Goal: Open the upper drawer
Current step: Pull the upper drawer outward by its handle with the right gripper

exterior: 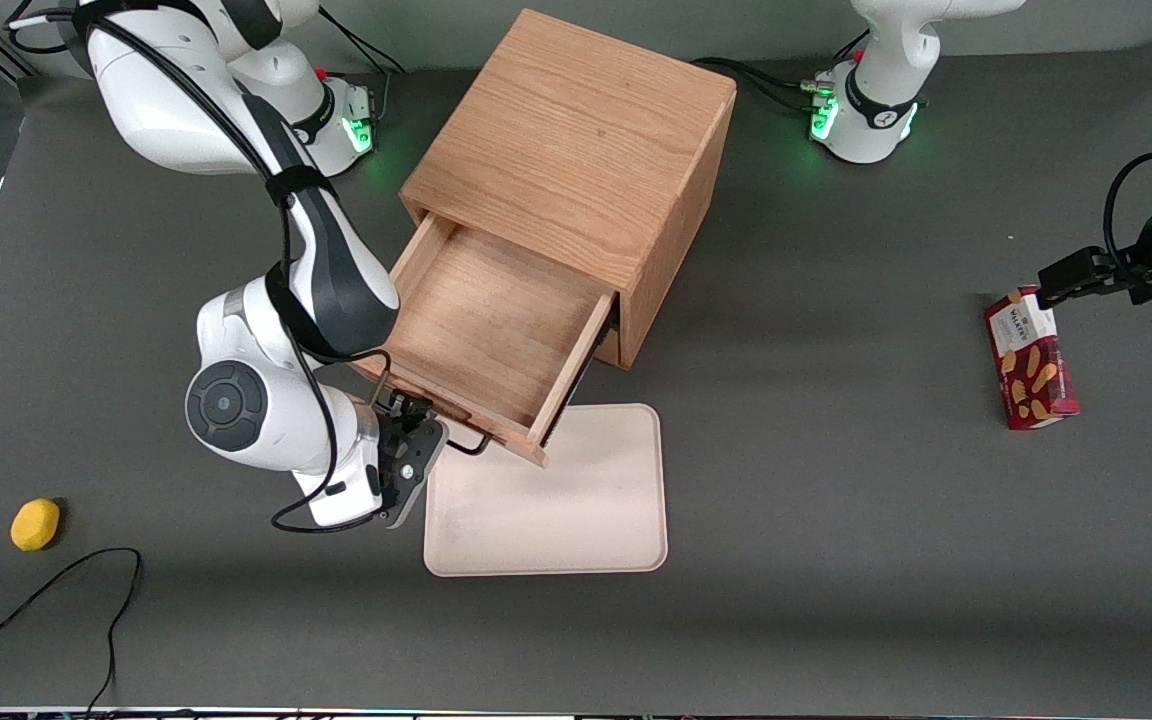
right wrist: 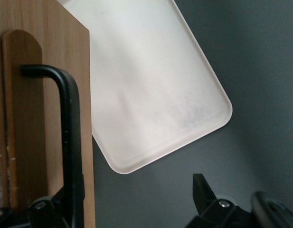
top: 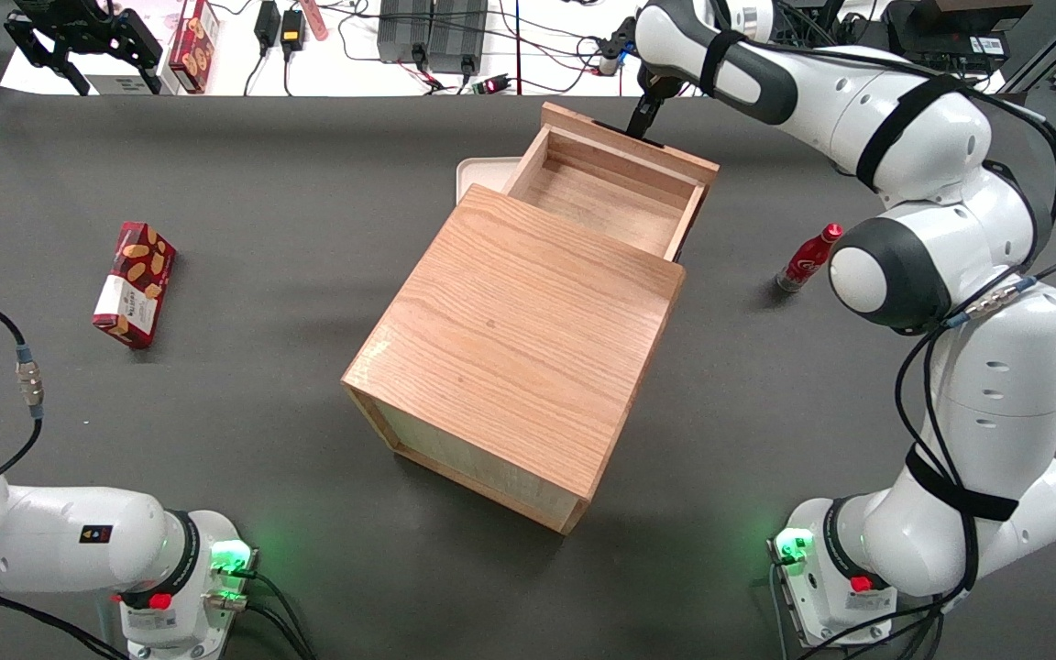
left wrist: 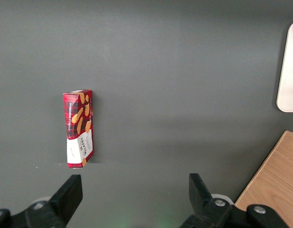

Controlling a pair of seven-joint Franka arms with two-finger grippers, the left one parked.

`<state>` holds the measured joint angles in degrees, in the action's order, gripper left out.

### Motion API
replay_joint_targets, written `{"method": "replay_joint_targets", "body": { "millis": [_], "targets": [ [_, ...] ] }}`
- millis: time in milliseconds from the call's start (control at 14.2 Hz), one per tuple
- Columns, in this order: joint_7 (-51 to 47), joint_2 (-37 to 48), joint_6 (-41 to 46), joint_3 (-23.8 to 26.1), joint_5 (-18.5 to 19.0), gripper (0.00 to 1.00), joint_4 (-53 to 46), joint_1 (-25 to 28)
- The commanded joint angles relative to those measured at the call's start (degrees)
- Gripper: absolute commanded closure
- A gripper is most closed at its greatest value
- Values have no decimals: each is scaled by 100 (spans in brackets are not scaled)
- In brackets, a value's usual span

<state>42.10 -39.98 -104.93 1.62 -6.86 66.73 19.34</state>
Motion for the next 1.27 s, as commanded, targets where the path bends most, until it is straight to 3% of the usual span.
{"method": "replay_joint_targets", "body": {
  "millis": [0, 633, 1195],
  "targets": [
    [219, -194, 16, 119, -17, 0, -265, -211],
    [132, -125, 86, 154, -8, 0, -257, -194],
    [123, 622, 1334, 137, -8, 0, -538, -211]
  ]
}}
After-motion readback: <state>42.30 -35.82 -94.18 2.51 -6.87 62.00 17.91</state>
